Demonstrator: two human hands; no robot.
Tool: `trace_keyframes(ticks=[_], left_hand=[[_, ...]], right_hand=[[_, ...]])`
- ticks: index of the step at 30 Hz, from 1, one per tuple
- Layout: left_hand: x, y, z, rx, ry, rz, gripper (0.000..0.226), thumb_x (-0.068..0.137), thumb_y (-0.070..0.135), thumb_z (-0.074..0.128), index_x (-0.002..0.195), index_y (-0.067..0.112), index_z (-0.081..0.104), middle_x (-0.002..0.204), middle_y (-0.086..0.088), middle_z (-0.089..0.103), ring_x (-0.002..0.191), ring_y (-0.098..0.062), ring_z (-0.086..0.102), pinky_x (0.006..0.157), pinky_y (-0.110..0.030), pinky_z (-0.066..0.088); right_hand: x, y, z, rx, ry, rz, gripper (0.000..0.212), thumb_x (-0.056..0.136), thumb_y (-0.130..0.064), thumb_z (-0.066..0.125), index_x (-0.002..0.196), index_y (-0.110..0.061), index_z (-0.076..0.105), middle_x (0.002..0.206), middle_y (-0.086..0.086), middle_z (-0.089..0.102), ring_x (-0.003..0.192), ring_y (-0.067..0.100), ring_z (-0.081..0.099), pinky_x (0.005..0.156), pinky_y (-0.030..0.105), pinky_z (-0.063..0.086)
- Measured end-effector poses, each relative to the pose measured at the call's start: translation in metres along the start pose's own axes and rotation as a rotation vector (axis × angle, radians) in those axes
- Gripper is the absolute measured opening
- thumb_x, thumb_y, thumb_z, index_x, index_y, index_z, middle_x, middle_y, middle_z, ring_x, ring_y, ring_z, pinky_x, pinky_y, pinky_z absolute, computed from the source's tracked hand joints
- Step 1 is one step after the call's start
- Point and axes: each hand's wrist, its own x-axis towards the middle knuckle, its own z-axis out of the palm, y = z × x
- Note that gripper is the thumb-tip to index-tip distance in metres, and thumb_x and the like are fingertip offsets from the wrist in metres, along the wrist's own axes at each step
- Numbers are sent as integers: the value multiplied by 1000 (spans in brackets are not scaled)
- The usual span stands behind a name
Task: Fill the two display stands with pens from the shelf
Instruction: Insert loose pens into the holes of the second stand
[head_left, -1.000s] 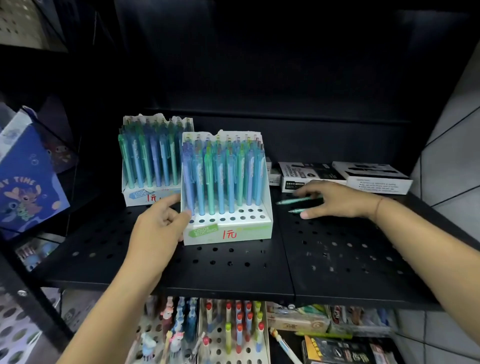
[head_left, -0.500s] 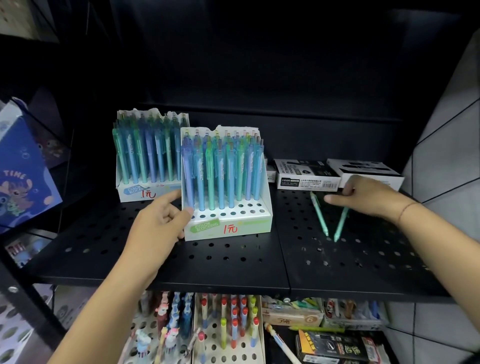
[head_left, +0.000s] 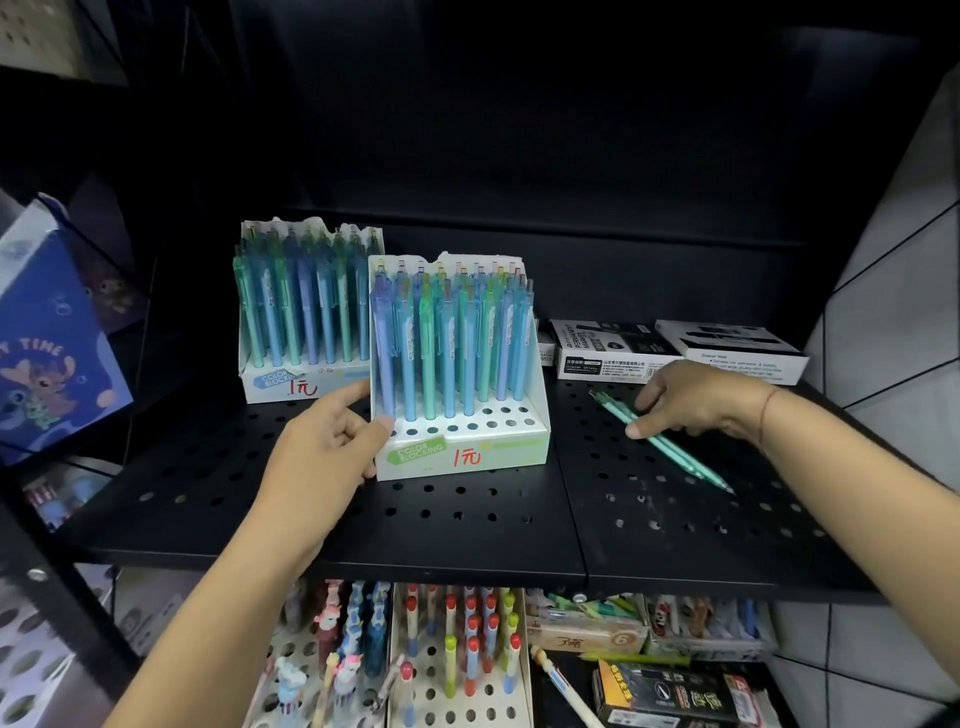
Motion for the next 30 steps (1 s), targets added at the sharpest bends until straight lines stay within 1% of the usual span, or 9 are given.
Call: trace_keyframes(ticks=[1, 3, 6, 14, 17, 19, 22, 26, 30], left_hand=[[0, -1, 0, -3, -1, -2, 50, 92, 23, 61, 140, 21, 46, 54, 10, 53, 52, 1, 53, 65, -25, 43], [1, -2, 0, -7, -2, -4, 50, 92, 23, 61, 140, 21, 46, 54, 10, 53, 52, 0, 52, 65, -26, 43], [1, -2, 0, -6, -1, -6, 50, 92, 23, 61, 140, 21, 46, 54, 10, 53, 52, -2, 52, 65, -26, 43], [-3, 8, -2, -30, 67, 24, 46, 93, 36, 55, 137, 22, 50, 65, 2, 56, 58, -5, 54, 69, -28, 45], [-11, 22, -1, -2, 220, 140, 41, 93, 42, 50, 130, 24, 53, 78, 2, 59, 68, -5, 57, 76, -30, 49], [-20, 39, 3, -42, 257, 226, 37, 90, 46, 45, 120, 28, 56, 81, 6, 61, 75, -8, 59, 73, -23, 48], [-32, 61, 18, -94, 67, 279, 33, 87, 46, 42, 110, 31, 60, 82, 11, 67, 78, 0, 63, 70, -13, 50], [-37, 70, 41, -185, -240, 189, 33, 83, 43, 48, 109, 31, 65, 87, 14, 72, 81, -2, 68, 73, -18, 53], [-34, 72, 47, -248, -176, 166, 14, 89, 26, 60, 98, 25, 71, 84, 5, 74, 77, -6, 67, 69, -19, 53]], right_hand=[[1, -1, -1, -23, -23, 3, 60, 74, -29, 81, 125, -8, 58, 113, 14, 65, 99, 27, 62, 86, 34, 53], [3, -4, -3, -37, -71, 0, 45, 76, -27, 80, 115, -10, 64, 94, 9, 65, 80, 20, 58, 66, 26, 51], [4, -9, -3, -61, -112, 7, 18, 78, -27, 77, 84, -16, 64, 70, 4, 50, 61, 14, 42, 50, 19, 38], [8, -9, -6, -86, -12, -133, 37, 81, -28, 74, 56, -15, 51, 51, -1, 48, 50, 16, 41, 53, 25, 37], [-7, -15, -10, 88, 23, -266, 34, 83, -26, 72, 57, -14, 56, 45, -2, 50, 45, 13, 43, 48, 24, 37], [-26, -30, -12, 316, 4, -410, 24, 85, -21, 70, 65, -10, 63, 46, -1, 52, 43, 11, 44, 43, 19, 37], [-58, -60, -6, 611, -76, -620, 17, 87, -15, 65, 82, 1, 67, 51, -1, 53, 43, 7, 45, 42, 16, 39], [-79, -93, 13, 743, -59, -813, 11, 89, -12, 63, 82, -3, 64, 57, -1, 59, 45, 6, 49, 44, 17, 43], [-77, -110, 21, 767, -14, -880, 10, 88, -13, 65, 84, -4, 65, 61, 0, 59, 49, 9, 52, 46, 19, 47]])
